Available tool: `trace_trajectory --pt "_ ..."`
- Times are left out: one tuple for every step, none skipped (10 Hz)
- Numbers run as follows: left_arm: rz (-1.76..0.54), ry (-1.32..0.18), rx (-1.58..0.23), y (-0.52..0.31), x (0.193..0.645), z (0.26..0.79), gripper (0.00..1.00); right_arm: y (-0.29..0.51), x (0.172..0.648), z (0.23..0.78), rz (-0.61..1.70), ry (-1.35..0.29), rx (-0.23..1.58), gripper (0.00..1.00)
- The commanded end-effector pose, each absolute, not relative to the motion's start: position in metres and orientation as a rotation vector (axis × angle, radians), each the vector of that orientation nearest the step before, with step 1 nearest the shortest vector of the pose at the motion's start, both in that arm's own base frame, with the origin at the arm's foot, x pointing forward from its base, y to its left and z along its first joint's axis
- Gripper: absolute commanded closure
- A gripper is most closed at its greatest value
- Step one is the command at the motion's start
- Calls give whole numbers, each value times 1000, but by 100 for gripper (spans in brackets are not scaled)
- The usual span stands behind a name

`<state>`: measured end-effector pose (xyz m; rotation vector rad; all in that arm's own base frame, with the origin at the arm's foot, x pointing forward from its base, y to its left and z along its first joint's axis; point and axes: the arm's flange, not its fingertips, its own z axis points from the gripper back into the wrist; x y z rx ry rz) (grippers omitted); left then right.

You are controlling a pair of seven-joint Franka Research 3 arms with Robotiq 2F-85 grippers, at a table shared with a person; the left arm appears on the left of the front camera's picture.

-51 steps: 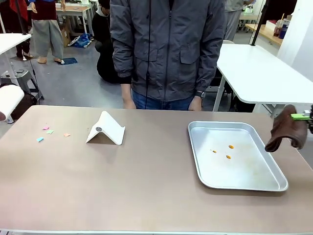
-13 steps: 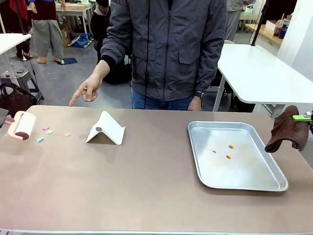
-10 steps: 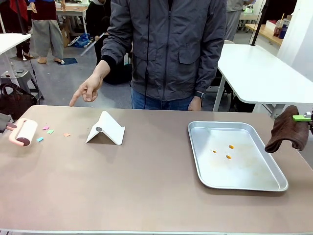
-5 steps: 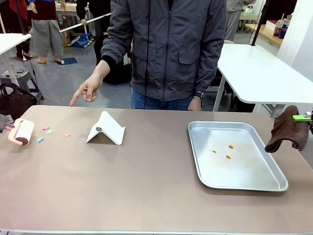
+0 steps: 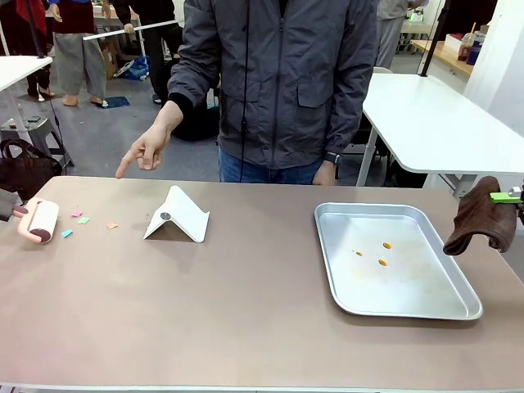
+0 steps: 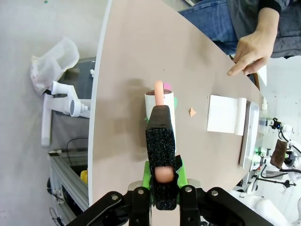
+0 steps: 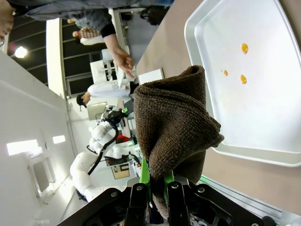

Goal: Clean the surface of the table.
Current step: If a person points to the right, clean the right side of the table with your right hand, and if they point to the left, clean the left side with your left hand.

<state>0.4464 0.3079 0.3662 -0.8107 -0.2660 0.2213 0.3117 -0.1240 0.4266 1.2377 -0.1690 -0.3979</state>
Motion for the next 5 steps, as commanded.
trace_trajectory --pt "256 -254 -801 300 454 359 78 -122 311 431 -407 -152 1249 100" --pt "255 -239 -802 296 458 355 78 -122 311 431 -407 -152 1249 100" --pt "256 -218 -792 293 461 350 78 -122 311 431 -407 -152 1249 100" --pt "267 -205 -784 290 465 347 78 -122 311 431 -407 -152 1249 100" --pt "273 -192 -779 288 468 344 78 -122 311 431 -407 -152 1249 100"
